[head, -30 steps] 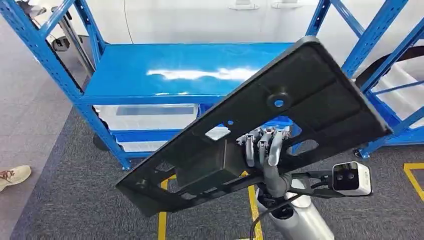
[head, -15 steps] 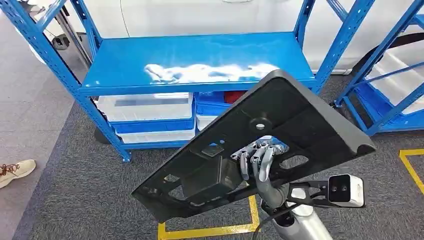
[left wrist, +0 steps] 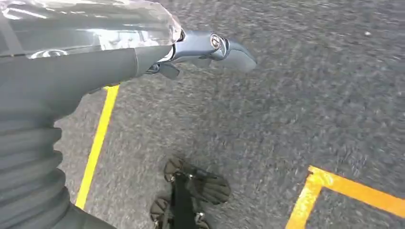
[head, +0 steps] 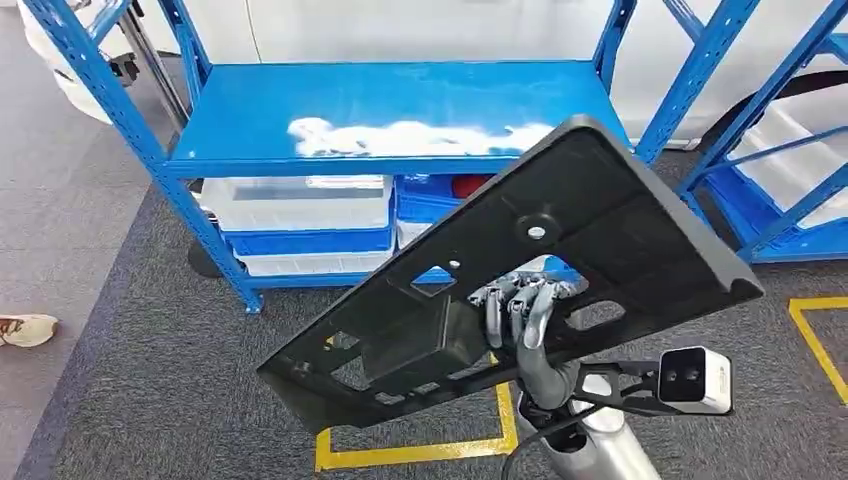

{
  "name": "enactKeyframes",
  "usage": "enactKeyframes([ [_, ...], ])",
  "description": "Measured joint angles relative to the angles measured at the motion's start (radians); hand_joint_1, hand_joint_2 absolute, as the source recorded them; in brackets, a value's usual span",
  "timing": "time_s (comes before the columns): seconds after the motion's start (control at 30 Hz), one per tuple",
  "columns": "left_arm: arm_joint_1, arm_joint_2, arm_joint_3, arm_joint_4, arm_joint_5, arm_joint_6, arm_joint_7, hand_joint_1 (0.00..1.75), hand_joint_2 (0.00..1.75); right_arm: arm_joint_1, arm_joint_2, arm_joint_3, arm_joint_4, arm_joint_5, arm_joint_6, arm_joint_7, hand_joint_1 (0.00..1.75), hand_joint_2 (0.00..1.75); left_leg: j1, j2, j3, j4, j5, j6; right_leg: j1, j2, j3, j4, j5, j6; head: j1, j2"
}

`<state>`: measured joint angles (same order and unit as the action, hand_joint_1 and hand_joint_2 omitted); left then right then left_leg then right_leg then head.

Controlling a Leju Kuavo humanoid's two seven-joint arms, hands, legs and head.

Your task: Take the parts from the cabinet and place them on the table.

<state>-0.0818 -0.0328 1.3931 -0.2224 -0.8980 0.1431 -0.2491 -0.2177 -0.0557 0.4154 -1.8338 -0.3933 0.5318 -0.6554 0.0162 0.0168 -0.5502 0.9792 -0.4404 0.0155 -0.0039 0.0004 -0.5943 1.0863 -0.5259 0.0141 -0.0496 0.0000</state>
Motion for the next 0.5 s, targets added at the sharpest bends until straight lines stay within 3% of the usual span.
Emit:
enactKeyframes([
  [0.07, 0.0, 0.003, -0.002, 0.0, -0.011, -0.002, 0.001, 0.0, 1.75, 0.01, -0.008, -0.006, -0.001, 0.006, -0.001, 0.0, 1.75, 1.75, -0.002, 0.009, -0.004, 0.001, 0.001, 0.001, -0.003, 0.0, -0.075, 0.161, -0.072, 0.006, 0.0, 0.0],
  [0.1, 0.001, 0.006, -0.003, 0.0, -0.016, -0.002, 0.005, 0.0, 1.75, 0.022, -0.01, -0.012, -0.003, 0.015, -0.001, 0.0, 1.75, 1.75, -0.002, 0.014, -0.006, 0.002, 0.001, 0.002, -0.005, 0.0, -0.105, 0.222, -0.085, 0.009, 0.0, 0.0],
  [0.13, 0.001, 0.006, -0.003, 0.0, -0.018, -0.002, 0.01, 0.0, 1.75, 0.035, -0.011, -0.018, -0.008, 0.032, 0.006, 0.0, 1.75, 1.75, -0.003, 0.019, -0.007, 0.004, 0.001, 0.002, -0.007, -0.001, -0.105, 0.222, -0.07, 0.01, 0.0, 0.0],
  [0.17, 0.0, 0.006, -0.004, 0.0, -0.021, -0.002, 0.013, 0.0, 1.75, 0.055, -0.01, -0.027, -0.017, 0.053, 0.018, 0.0, 1.75, 1.75, -0.003, 0.023, -0.007, 0.007, 0.0, 0.001, -0.009, -0.002, -0.083, 0.179, -0.037, 0.01, 0.0, 0.0],
  [0.23, 0.0, 0.006, -0.006, 0.0, -0.026, -0.002, 0.018, 0.0, 1.75, 0.107, -0.004, -0.048, -0.041, 0.097, 0.05, 0.0, 1.75, 1.75, -0.002, 0.031, -0.005, 0.013, -0.005, -0.003, -0.01, -0.022, 0.006, 0.005, 0.05, 0.006, 0.0, 0.0],
  [0.27, 0.0, 0.007, -0.007, 0.0, -0.028, -0.001, 0.019, 0.0, 1.75, 0.132, 0.005, -0.057, -0.056, 0.122, 0.07, 0.0, 1.75, 1.75, -0.005, 0.034, -0.005, 0.016, -0.008, -0.008, -0.006, -0.066, 0.04, -0.071, 0.059, 0.001, 0.0, 0.0],
  [0.3, 0.001, 0.007, -0.008, 0.0, -0.031, 0.002, 0.021, 0.0, 1.75, 0.154, 0.018, -0.068, -0.068, 0.146, 0.09, 0.0, 1.75, 1.75, -0.012, 0.038, -0.008, 0.022, -0.011, -0.014, 0.004, -0.07, 0.04, -0.078, 0.056, -0.006, 0.0, 0.0],
  [0.37, 0.002, 0.008, -0.009, 0.0, -0.034, 0.003, 0.029, 0.0, 1.75, 0.193, 0.04, -0.084, -0.086, 0.163, 0.124, 0.0, 1.75, 1.75, -0.013, 0.054, -0.008, 0.021, -0.011, -0.023, 0.002, -0.048, 0.032, -0.074, 0.059, -0.015, 0.0, 0.0],
  [0.43, -0.001, 0.008, -0.01, 0.0, -0.036, 0.002, 0.032, 0.0, 1.75, 0.228, 0.061, -0.107, -0.093, 0.177, 0.149, 0.0, 1.75, 1.75, -0.011, 0.072, -0.003, 0.02, -0.013, -0.037, 0.001, -0.028, 0.032, -0.083, 0.067, -0.031, 0.0, 0.0],
  [0.47, -0.002, 0.008, -0.011, 0.0, -0.04, 0.0, 0.033, 0.0, 1.75, 0.24, 0.072, -0.116, -0.098, 0.185, 0.153, 0.0, 1.75, 1.75, -0.005, 0.047, -0.009, 0.037, -0.033, -0.043, -0.002, -0.021, 0.032, -0.085, 0.071, -0.037, 0.0, 0.0],
  [0.5, 0.0, 0.007, -0.011, 0.0, -0.045, -0.002, 0.032, 0.0, 1.75, 0.247, 0.08, -0.12, -0.103, 0.191, 0.153, 0.0, 1.75, 1.75, -0.004, 0.02, -0.029, 0.089, -0.073, -0.046, -0.004, -0.013, 0.028, -0.085, 0.074, -0.042, 0.0, 0.0],
])
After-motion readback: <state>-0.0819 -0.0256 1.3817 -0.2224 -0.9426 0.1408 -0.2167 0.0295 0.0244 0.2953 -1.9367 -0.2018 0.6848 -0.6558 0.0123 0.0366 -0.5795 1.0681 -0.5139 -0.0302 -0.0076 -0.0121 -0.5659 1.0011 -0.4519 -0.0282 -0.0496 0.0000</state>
